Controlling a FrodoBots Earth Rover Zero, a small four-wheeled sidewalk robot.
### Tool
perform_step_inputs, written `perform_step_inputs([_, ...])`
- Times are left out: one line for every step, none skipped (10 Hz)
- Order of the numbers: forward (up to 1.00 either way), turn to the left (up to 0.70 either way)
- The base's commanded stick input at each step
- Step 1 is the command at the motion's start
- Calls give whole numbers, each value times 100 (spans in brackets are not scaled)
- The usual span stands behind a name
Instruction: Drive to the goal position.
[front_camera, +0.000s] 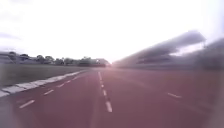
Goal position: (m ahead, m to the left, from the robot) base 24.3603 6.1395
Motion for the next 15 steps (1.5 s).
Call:
perform_step_inputs([70, 0])
perform_step_inputs([70, 0])
perform_step_inputs([70, 0])
perform_step_inputs([70, -6])
perform_step_inputs([70, -14])
perform_step_inputs([70, -28])
perform_step_inputs([70, -14])
perform_step_inputs([70, 0])
perform_step_inputs([70, 0])
perform_step_inputs([70, 0])
perform_step_inputs([70, 0])
perform_step_inputs([70, 0])
perform_step_inputs([70, 0])
perform_step_inputs([70, 0])
perform_step_inputs([70, 0])
